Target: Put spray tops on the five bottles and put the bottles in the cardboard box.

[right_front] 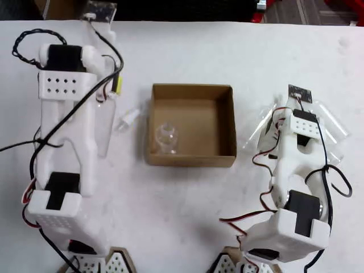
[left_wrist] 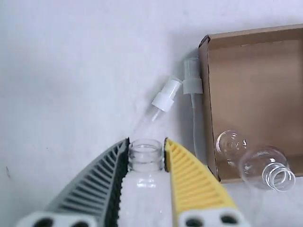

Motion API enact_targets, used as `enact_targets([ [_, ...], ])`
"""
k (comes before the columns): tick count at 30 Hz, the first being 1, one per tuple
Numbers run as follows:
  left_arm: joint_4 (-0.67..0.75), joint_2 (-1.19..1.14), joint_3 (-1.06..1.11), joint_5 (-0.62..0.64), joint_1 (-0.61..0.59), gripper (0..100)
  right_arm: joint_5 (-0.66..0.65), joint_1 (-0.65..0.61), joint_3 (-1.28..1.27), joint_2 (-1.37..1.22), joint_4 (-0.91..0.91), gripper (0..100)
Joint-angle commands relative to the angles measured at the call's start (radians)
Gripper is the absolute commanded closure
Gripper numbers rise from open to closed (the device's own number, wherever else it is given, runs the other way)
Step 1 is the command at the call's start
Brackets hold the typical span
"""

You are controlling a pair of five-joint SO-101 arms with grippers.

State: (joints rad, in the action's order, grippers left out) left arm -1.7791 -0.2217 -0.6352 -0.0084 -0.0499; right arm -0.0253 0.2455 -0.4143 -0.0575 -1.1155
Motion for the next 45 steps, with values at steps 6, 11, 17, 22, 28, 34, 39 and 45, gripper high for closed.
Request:
enact_targets([
  [6,-0.012,0.189,-0.008,0.121,0.025,98,0.012,-0.016,0.005,0.005,0.018,98.2],
  [11,0.011,0.481,0.127,0.155,0.145,98,0.012,-0.016,0.005,0.005,0.018,98.2],
  [17,0.275,0.705,0.423,0.158,0.157,98,0.012,-0.016,0.002,0.005,0.018,98.2],
  [22,0.575,0.837,0.727,0.163,0.087,98,0.012,-0.016,0.000,0.005,0.018,98.2],
  [28,0.933,0.966,1.033,0.164,0.056,98,0.012,-0.016,0.000,0.004,0.018,98.1],
  [34,1.398,0.974,1.250,0.224,0.065,98,0.012,-0.016,0.000,0.004,0.018,98.1],
  [39,1.651,0.895,1.332,0.298,0.085,98,0.012,-0.018,0.000,0.004,0.024,98.1],
  [45,1.846,0.757,1.338,0.296,0.153,98,0.012,-0.018,0.000,0.004,0.044,98.1],
])
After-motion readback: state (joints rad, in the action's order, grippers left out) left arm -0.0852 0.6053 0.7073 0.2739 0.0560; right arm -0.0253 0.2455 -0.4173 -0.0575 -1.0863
